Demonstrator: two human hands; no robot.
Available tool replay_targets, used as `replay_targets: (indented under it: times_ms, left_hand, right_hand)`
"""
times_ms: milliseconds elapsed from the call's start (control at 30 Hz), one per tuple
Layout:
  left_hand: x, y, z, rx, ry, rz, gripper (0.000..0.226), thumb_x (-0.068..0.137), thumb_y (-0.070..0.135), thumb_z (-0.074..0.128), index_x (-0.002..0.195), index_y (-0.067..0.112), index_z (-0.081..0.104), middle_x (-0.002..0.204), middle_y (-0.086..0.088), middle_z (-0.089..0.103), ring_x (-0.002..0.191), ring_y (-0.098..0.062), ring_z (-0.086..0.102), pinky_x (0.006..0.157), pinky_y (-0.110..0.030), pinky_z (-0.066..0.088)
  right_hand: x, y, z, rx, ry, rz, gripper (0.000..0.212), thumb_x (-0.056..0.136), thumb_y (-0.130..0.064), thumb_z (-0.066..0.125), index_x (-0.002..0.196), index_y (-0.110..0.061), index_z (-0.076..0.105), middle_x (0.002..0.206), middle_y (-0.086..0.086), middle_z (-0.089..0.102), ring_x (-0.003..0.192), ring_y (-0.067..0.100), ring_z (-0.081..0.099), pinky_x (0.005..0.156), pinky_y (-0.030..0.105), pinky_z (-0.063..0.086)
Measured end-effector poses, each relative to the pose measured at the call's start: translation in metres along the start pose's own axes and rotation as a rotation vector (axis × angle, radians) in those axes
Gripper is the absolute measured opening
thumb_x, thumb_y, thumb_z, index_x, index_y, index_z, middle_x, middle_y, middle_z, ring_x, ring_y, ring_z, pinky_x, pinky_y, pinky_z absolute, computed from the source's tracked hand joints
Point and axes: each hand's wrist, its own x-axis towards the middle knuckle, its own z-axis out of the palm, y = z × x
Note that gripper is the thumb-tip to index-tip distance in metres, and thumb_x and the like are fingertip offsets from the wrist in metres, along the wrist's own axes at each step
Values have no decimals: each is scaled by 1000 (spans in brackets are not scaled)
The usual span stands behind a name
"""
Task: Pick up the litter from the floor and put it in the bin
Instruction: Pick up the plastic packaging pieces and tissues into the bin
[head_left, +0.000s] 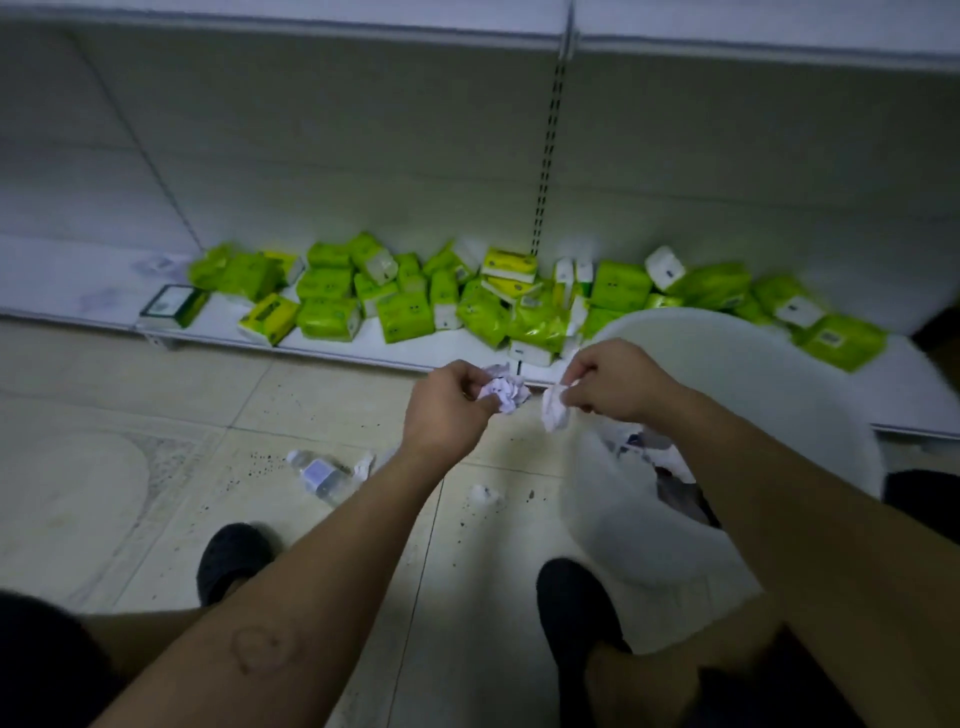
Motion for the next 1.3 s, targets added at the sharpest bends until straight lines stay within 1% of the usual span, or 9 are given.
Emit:
replay_targets:
  times_ms: [67, 233, 333, 433, 533, 867, 967, 1100, 1300]
  left_hand:
    - [-2, 27, 15, -31, -32, 43, 17, 75, 21, 76, 89, 19, 68, 68, 9, 61, 62, -6, 56, 53, -10, 37]
    - [-5, 75, 65, -48, -100, 90, 17, 71, 19, 79, 84, 22, 68, 66, 11, 61, 57, 3, 54, 52, -5, 38]
    - [-7, 92, 100, 9, -146, 107, 20, 72, 20, 78, 90, 17, 70, 76, 5, 65, 69, -10, 59, 59, -13, 36]
    - [-12, 98, 130, 72, -248, 125, 30, 77, 27, 75, 104, 14, 67, 108, -3, 67, 96, -20, 64, 78, -23, 46]
    - [-20, 95, 136, 187, -353, 196, 42, 79, 28, 73, 117, 16, 61, 130, -7, 55, 116, -22, 55, 93, -27, 42]
    - [-25, 21, 11, 384, -225, 56, 39, 83, 33, 68, 119, 18, 62, 129, -2, 61, 120, -19, 54, 96, -28, 40]
    - [-36, -10, -25, 389, -160, -33, 39, 83, 32, 68, 118, 17, 62, 126, -5, 62, 118, -21, 56, 91, -25, 39]
    - [-52, -47, -59, 390, -135, -142, 42, 84, 33, 67, 122, 16, 60, 128, -7, 60, 118, -22, 55, 93, -28, 40]
    - [-59, -111, -92, 354, -137, -315, 46, 87, 36, 62, 127, 14, 56, 131, -8, 59, 116, -23, 56, 84, -23, 37]
  right_hand:
    - [-16, 21, -27, 16, 33, 76, 9, 73, -12, 77, 80, -10, 72, 75, 8, 65, 70, 20, 59, 72, 31, 52]
    - [-49, 85, -77, 150, 156, 267, 7, 77, -3, 70, 70, -4, 70, 77, 20, 67, 73, 31, 63, 73, 40, 56]
    - [-55, 115, -82, 152, 221, 308, 18, 79, -3, 67, 94, 5, 73, 86, 19, 67, 85, 34, 64, 82, 43, 55]
    - [-57, 129, -74, 282, 131, 352, 59, 78, -13, 74, 133, -13, 54, 116, 12, 56, 103, 27, 57, 81, 35, 51]
    - [-51, 125, -66, 270, 99, 310, 82, 75, -22, 77, 146, -23, 35, 147, 11, 40, 133, 28, 40, 104, 36, 43]
    - [-32, 22, 7, 62, -28, -8, 67, 76, -27, 73, 138, -31, 46, 145, 13, 37, 119, 31, 55, 98, 33, 44]
    - [-27, -12, 37, -35, -161, -79, 65, 77, -29, 72, 137, -32, 47, 145, 14, 35, 113, 31, 57, 92, 32, 46]
    - [-19, -48, 77, -110, -324, -133, 64, 80, -31, 70, 139, -28, 46, 151, 10, 31, 124, 28, 51, 99, 31, 42]
    - [-1, -80, 140, -168, -481, -137, 59, 83, -28, 67, 139, -24, 47, 149, 14, 32, 119, 32, 55, 100, 34, 45]
